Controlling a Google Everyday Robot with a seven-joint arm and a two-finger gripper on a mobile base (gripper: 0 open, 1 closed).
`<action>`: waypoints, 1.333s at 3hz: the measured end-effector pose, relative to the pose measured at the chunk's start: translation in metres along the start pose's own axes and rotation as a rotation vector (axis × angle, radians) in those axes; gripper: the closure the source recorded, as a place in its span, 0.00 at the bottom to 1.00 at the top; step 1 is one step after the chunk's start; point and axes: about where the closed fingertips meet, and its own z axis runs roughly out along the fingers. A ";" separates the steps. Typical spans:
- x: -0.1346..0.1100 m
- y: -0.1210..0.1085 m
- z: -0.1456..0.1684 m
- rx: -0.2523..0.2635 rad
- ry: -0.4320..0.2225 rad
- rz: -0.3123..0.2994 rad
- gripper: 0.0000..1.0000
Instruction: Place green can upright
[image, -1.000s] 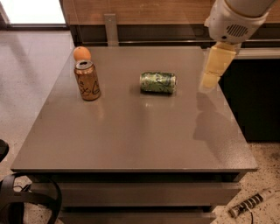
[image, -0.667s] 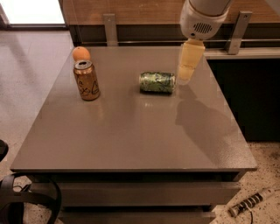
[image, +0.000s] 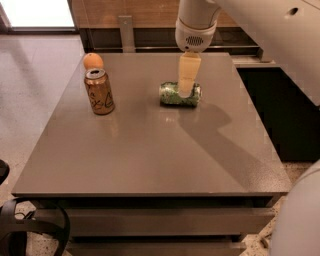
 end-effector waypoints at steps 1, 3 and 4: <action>-0.001 -0.006 0.028 -0.048 -0.017 0.019 0.00; 0.007 0.009 0.052 -0.102 -0.114 0.075 0.00; -0.012 0.021 0.060 -0.112 -0.117 0.056 0.00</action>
Offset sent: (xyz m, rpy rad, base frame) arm 0.0122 -0.0100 -0.0592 0.1491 0.1097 -0.0457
